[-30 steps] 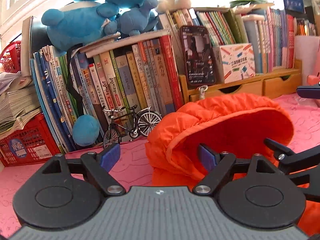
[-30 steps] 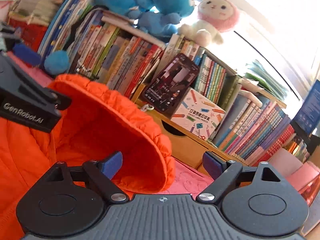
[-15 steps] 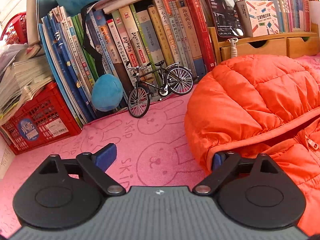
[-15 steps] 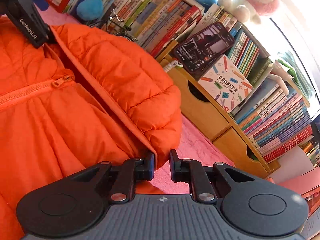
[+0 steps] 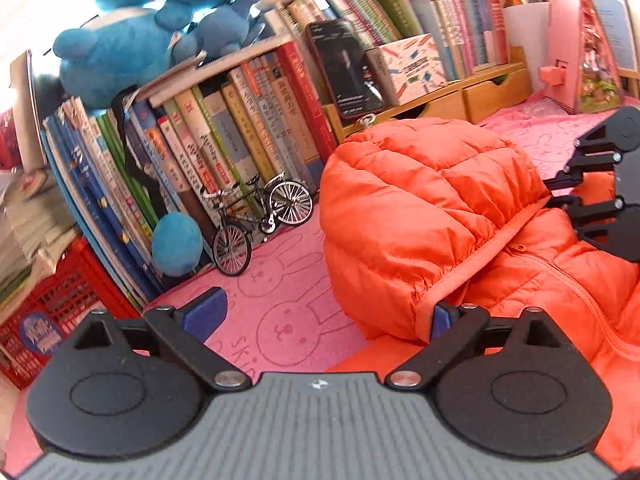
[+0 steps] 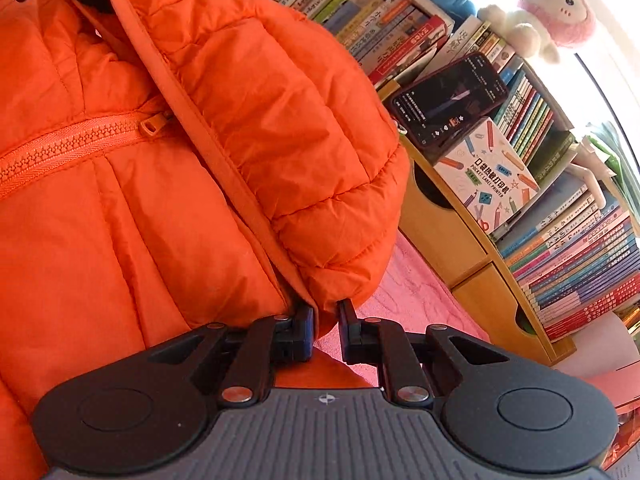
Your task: Fold clothes
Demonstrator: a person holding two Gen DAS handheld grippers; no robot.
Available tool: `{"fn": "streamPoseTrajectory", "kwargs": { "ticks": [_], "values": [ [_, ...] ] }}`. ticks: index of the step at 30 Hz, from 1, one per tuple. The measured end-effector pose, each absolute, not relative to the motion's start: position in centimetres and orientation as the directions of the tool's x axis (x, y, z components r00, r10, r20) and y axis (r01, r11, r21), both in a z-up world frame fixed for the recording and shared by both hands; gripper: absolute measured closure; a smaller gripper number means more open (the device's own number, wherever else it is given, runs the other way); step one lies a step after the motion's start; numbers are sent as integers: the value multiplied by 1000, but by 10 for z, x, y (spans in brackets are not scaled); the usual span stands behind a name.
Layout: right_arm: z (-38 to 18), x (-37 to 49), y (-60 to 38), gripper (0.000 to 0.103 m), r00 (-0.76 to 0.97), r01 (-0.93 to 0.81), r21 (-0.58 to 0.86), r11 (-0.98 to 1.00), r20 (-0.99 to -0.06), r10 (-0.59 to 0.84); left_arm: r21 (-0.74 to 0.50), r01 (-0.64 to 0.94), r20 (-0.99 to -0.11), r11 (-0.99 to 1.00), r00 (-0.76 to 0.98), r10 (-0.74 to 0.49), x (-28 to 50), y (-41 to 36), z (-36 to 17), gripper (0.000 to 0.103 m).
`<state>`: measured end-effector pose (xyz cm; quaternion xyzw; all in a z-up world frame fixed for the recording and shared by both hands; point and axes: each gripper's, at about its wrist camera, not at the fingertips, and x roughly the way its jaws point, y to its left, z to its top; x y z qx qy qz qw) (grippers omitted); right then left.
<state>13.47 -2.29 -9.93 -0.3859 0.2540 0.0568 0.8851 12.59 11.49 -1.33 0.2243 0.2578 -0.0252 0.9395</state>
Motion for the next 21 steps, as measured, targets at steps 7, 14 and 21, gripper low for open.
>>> {"fn": "streamPoseTrajectory", "kwargs": {
  "ticks": [7,14,21],
  "values": [
    [-100,132,-26,87,876,-278,-625,729,-476,-75,243,47,-588,969,801,109,159,132,-17,2],
    [-74,120,-42,43,882,-273,-525,806,-471,-8,-2,-110,-693,994,717,78,178,177,-18,2],
    [-24,109,-78,0,788,-404,-70,912,-533,309,6,-79,-690,997,721,62,177,174,-38,0]
  ]
}}
